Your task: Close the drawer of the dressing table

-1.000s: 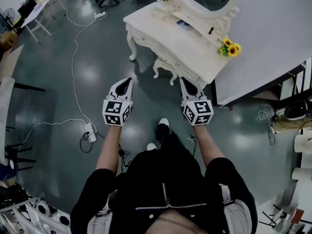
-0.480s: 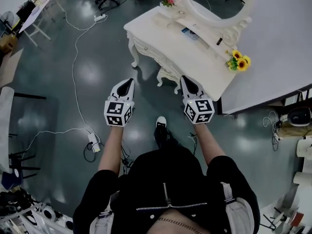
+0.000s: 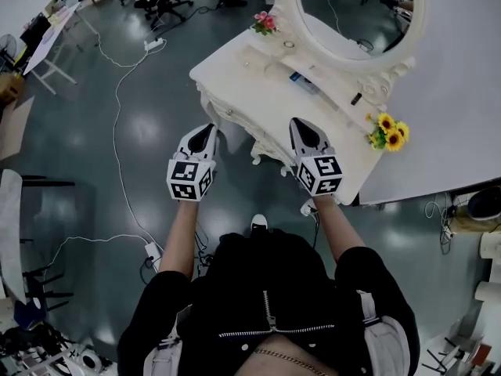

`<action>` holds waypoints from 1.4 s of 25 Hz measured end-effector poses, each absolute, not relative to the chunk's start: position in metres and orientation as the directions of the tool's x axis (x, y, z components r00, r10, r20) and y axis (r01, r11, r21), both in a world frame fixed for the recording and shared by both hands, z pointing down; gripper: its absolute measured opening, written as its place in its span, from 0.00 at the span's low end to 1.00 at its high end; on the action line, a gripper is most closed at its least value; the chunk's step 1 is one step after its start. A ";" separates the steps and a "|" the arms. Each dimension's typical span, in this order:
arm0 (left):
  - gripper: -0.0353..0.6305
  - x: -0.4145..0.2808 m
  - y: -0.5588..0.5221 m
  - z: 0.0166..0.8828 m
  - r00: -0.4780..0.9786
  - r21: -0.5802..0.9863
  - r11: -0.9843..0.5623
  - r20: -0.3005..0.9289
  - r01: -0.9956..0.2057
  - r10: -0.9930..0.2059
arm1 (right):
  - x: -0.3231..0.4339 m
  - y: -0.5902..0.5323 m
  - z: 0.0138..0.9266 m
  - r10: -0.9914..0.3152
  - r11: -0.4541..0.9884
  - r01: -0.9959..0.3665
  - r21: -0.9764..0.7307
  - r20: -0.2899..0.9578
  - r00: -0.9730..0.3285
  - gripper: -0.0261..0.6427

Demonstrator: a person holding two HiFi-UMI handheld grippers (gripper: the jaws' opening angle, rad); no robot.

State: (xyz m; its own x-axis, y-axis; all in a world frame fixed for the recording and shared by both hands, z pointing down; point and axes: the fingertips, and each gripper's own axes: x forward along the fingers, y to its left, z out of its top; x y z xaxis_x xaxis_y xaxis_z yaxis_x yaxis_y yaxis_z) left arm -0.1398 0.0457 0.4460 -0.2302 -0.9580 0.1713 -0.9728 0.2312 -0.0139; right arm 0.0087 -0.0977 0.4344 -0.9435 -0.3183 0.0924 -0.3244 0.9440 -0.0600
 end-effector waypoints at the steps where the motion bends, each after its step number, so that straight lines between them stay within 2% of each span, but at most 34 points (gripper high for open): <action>1: 0.09 -0.147 0.036 0.445 -0.226 -0.014 0.227 0.170 -0.974 -0.959 | 0.002 -0.106 0.432 -0.321 0.944 -0.326 -0.057 0.090 -0.943 0.05; 11: 0.09 -0.214 -0.075 0.456 -0.123 -0.006 0.124 0.185 -0.992 -0.975 | -0.040 -0.194 0.441 -0.426 0.899 -0.433 -0.068 0.097 -0.900 0.05; 22: 0.09 -0.301 -0.242 0.474 0.123 -0.004 -0.127 0.218 -0.992 -0.968 | -0.106 -0.305 0.448 -0.625 0.769 -0.635 -0.069 0.123 -0.771 0.05; 27: 0.09 -0.321 -0.290 0.482 0.227 0.002 -0.233 0.235 -0.972 -0.945 | -0.120 -0.332 0.449 -0.703 0.697 -0.713 -0.074 0.128 -0.700 0.05; 35: 0.09 -0.323 -0.326 0.490 0.307 0.017 -0.311 0.226 -0.950 -0.925 | -0.115 -0.348 0.459 -0.767 0.623 -0.778 -0.080 0.135 -0.628 0.05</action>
